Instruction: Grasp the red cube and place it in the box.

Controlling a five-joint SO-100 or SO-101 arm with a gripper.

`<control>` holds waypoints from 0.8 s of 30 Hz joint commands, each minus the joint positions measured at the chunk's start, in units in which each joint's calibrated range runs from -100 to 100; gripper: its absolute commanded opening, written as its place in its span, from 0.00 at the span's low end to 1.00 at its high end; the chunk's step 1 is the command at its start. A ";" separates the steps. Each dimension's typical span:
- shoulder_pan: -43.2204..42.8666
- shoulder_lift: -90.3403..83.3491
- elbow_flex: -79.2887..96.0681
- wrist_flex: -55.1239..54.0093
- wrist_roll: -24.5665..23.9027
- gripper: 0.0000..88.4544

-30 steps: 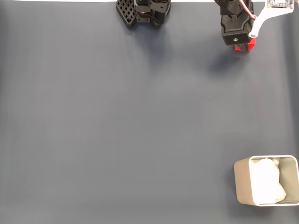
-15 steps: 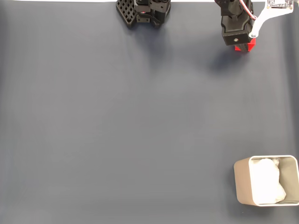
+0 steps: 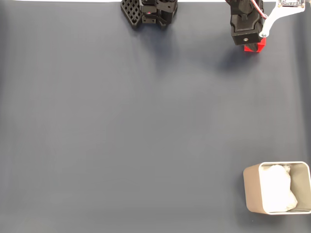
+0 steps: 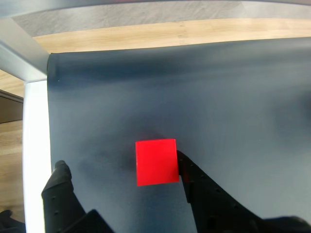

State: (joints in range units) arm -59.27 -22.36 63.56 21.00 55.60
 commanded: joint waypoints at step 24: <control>-0.53 0.27 -0.97 -0.84 1.66 0.43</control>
State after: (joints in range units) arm -59.72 -22.01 63.56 20.53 56.58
